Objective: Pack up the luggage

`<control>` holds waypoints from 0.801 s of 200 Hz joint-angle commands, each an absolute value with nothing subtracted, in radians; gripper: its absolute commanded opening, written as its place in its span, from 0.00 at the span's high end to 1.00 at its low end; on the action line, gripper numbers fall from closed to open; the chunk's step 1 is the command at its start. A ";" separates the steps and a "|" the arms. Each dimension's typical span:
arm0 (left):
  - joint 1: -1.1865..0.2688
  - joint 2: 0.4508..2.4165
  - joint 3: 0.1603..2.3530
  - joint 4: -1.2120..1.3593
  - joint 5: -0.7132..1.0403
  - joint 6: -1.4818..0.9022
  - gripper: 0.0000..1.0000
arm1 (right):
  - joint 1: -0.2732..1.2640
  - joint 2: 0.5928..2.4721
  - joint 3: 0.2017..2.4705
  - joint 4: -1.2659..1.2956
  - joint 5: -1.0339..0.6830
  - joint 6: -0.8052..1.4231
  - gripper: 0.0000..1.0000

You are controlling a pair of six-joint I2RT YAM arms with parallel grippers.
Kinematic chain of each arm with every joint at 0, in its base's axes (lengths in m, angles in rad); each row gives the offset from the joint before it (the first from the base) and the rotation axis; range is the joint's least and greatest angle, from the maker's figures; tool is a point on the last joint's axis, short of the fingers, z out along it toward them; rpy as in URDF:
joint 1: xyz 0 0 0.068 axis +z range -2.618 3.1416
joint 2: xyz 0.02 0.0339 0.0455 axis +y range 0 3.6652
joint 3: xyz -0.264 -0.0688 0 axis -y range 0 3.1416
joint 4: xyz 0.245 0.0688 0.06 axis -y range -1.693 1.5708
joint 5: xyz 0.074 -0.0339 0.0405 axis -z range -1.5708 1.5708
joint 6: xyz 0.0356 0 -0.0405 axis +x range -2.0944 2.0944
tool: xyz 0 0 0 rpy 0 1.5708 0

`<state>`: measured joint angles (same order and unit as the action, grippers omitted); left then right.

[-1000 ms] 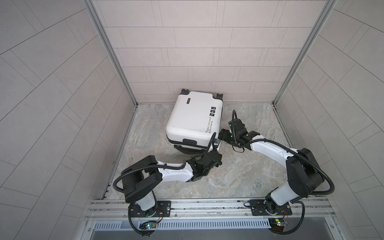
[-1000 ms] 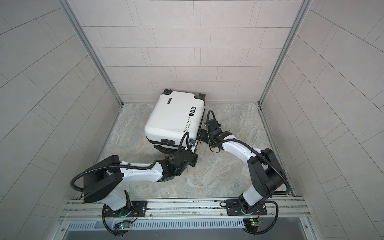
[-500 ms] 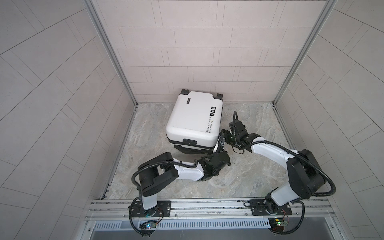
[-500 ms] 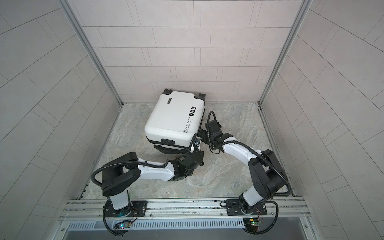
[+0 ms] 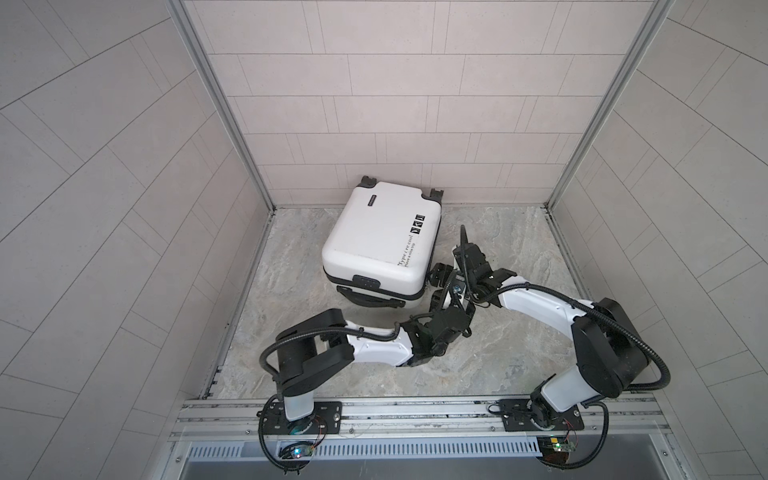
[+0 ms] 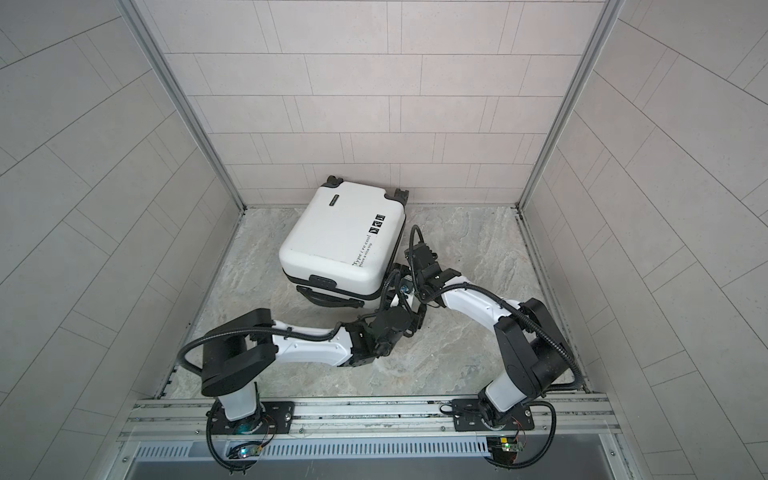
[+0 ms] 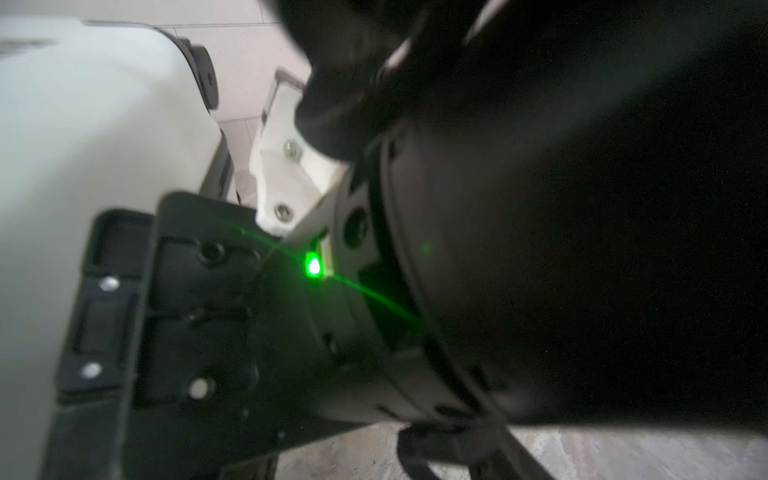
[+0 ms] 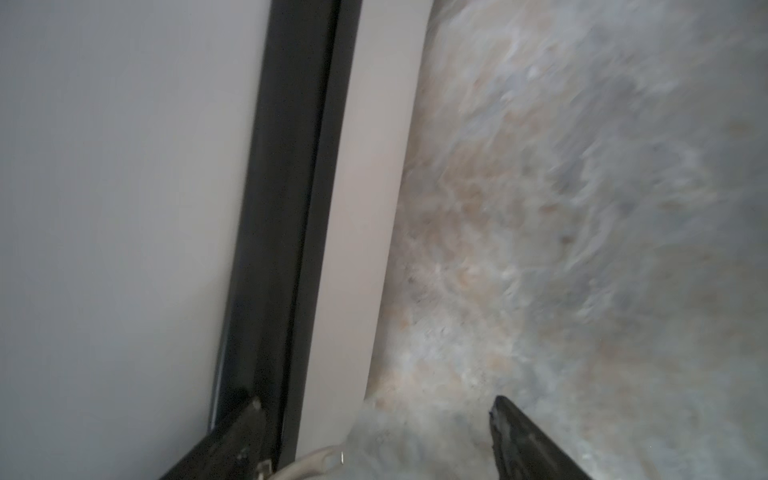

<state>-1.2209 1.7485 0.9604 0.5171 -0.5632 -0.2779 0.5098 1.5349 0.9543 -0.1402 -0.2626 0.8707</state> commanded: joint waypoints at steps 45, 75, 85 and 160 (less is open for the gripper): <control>-1.243 1.333 1.057 0.140 -0.501 -0.149 0.15 | 0.433 1.452 0.962 -0.286 -0.322 0.751 0.11; -1.124 1.242 1.124 -0.085 -0.482 -0.155 0.10 | 0.429 1.411 0.957 -0.336 -0.289 0.689 0.12; -1.044 1.219 1.147 -0.165 -0.439 -0.194 0.10 | 0.429 1.395 0.948 -0.348 -0.280 0.667 0.13; -0.243 1.063 1.096 -0.329 0.002 -0.428 0.02 | 0.418 1.337 0.940 -0.411 -0.261 0.605 0.11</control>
<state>-0.4328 1.0847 1.1225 -0.2710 -0.2169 -0.3248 0.4252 1.3537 0.9375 -0.3790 -0.2722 0.6346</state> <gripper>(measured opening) 0.958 0.881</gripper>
